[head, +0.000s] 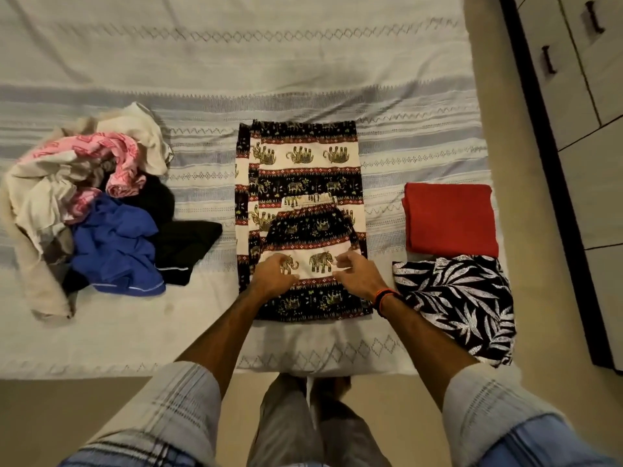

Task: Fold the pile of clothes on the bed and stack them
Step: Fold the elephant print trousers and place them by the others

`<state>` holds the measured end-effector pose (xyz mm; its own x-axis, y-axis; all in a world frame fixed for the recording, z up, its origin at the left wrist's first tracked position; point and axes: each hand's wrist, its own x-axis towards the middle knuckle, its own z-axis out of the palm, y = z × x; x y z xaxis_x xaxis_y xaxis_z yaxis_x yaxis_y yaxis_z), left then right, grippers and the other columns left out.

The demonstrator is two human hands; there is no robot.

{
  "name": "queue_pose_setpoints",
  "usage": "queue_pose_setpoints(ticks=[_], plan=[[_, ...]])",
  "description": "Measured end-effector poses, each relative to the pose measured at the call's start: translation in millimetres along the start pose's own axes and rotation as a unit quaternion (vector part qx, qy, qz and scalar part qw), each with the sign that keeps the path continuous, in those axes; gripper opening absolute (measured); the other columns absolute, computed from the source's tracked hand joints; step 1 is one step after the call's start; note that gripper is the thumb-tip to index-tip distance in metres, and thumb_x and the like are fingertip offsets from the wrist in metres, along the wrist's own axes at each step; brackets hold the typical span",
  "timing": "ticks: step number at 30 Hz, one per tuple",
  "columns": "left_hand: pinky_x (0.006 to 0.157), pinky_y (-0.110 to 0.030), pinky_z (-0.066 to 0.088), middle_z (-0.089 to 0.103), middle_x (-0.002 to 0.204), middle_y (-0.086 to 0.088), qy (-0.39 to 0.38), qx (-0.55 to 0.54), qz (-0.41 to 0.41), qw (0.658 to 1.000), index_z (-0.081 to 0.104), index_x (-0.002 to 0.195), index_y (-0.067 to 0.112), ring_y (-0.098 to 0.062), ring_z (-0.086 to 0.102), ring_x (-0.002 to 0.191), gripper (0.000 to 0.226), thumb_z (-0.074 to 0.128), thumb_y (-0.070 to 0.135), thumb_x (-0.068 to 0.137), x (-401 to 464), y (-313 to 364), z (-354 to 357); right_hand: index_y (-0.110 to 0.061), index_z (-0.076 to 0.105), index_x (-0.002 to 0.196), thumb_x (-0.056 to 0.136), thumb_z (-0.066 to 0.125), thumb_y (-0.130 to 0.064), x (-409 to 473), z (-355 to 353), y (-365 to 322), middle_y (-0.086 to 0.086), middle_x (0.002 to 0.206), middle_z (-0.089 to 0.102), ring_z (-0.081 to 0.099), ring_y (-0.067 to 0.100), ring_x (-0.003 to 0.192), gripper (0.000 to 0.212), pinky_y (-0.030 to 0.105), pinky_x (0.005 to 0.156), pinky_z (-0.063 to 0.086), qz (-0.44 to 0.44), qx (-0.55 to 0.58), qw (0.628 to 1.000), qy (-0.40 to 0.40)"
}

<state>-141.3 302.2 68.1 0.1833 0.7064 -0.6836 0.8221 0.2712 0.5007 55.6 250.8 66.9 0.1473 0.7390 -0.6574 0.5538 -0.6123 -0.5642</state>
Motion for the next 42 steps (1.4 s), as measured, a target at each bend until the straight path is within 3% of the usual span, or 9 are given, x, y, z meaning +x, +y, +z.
queue_pose_setpoints(ticks=[5, 8, 12, 18, 21, 24, 30, 36, 42], plan=[[0.103, -0.033, 0.044, 0.057, 0.135, -0.01, -0.027, 0.045, -0.007, 0.999, 0.05, 0.138, 0.01, -0.026, 0.055, 0.121, 0.062, 0.077, 0.018, 0.082, 11.6, -40.3, 41.7, -0.009, 0.055, 0.131, 0.088, 0.068, -0.02, 7.4, 39.5, 39.7, 0.01, 0.127, 0.063, 0.06, 0.027, 0.116, 0.046, 0.041, 0.103, 0.049, -0.005, -0.087, 0.995, -0.052], [0.114, -0.035, 0.033, 0.049, 0.143, -0.008, -0.038, 0.158, 0.063, 0.985, 0.05, 0.137, 0.013, -0.024, 0.043, 0.132, 0.063, 0.076, 0.014, 0.08, 16.3, -74.3, 70.2, -0.011, 0.047, 0.136, 0.084, 0.067, -0.025, 10.9, 68.2, 68.8, 0.012, 0.137, 0.052, 0.05, 0.03, 0.123, 0.057, 0.045, 0.106, 0.043, -0.058, -0.228, 0.969, -0.069], [0.123, -0.042, 0.01, 0.006, 0.164, -0.005, -0.015, 0.325, 0.13, 0.937, 0.018, 0.155, 0.013, -0.026, 0.006, 0.151, 0.082, 0.063, 0.004, 0.086, 18.6, -112.4, 92.7, -0.01, 0.025, 0.153, 0.086, 0.063, -0.03, 13.8, 94.4, 100.9, 0.02, 0.158, 0.023, 0.024, 0.036, 0.145, 0.079, 0.052, 0.117, 0.024, -0.127, -0.391, 0.911, -0.03], [0.118, -0.049, -0.005, -0.02, 0.161, -0.007, 0.01, 0.399, 0.166, 0.901, -0.009, 0.154, 0.012, -0.031, -0.011, 0.15, 0.085, 0.046, -0.005, 0.092, 23.2, -141.7, 110.0, -0.007, 0.002, 0.156, 0.095, 0.043, -0.025, 21.8, 113.2, 121.4, 0.025, 0.162, -0.003, 0.0, 0.039, 0.151, 0.076, 0.061, 0.12, 0.011, -0.133, -0.456, 0.879, -0.042], [0.12, -0.052, 0.008, -0.013, 0.163, -0.009, 0.016, 0.409, 0.174, 0.896, -0.005, 0.155, 0.01, -0.033, -0.002, 0.15, 0.081, 0.045, -0.008, 0.093, 27.3, -141.7, 107.4, -0.004, 0.0, 0.156, 0.091, 0.017, -0.001, 22.2, 107.3, 119.7, 0.026, 0.161, -0.003, 0.003, 0.039, 0.151, 0.067, 0.057, 0.12, 0.015, -0.147, -0.463, 0.873, -0.039], [0.117, -0.051, 0.025, 0.004, 0.163, -0.013, 0.019, 0.393, 0.174, 0.903, 0.006, 0.155, 0.009, -0.034, 0.017, 0.148, 0.078, 0.049, -0.008, 0.093, 24.4, -135.7, 99.0, -0.002, 0.009, 0.155, 0.095, 0.035, 0.011, 20.9, 96.6, 115.1, 0.025, 0.161, 0.009, 0.017, 0.035, 0.149, 0.067, 0.048, 0.119, 0.026, -0.164, -0.466, 0.869, -0.024], [0.108, -0.047, 0.042, 0.025, 0.159, -0.013, 0.017, 0.391, 0.186, 0.901, 0.023, 0.153, 0.01, -0.033, 0.037, 0.14, 0.069, 0.052, -0.006, 0.092, -5.7, -120.8, 79.8, -0.003, 0.039, 0.144, 0.098, 0.042, 0.005, -6.6, 77.9, 88.1, 0.018, 0.144, 0.046, 0.046, 0.03, 0.131, 0.047, 0.038, 0.11, 0.041, -0.166, -0.429, 0.888, 0.005], [0.094, -0.045, 0.052, 0.056, 0.134, -0.01, 0.025, 0.378, 0.188, 0.906, 0.044, 0.139, 0.012, -0.027, 0.058, 0.113, 0.054, 0.054, -0.005, 0.088, -56.8, -107.4, 65.7, -0.007, 0.053, 0.132, 0.098, 0.041, 0.001, -56.2, 58.4, 68.8, 0.014, 0.129, 0.059, 0.057, 0.029, 0.117, 0.037, 0.042, 0.101, 0.048, -0.156, -0.432, 0.888, 0.0], [0.093, -0.039, 0.052, 0.064, 0.118, -0.009, 0.027, 0.388, 0.178, 0.904, 0.052, 0.131, 0.014, -0.025, 0.062, 0.107, 0.041, 0.055, 0.001, 0.092, -108.5, -92.9, 62.8, -0.011, 0.062, 0.121, 0.098, 0.041, 0.0, -111.5, 46.4, 63.3, 0.012, 0.116, 0.066, 0.062, 0.03, 0.106, 0.033, 0.043, 0.095, 0.051, -0.144, -0.404, 0.903, 0.006]])
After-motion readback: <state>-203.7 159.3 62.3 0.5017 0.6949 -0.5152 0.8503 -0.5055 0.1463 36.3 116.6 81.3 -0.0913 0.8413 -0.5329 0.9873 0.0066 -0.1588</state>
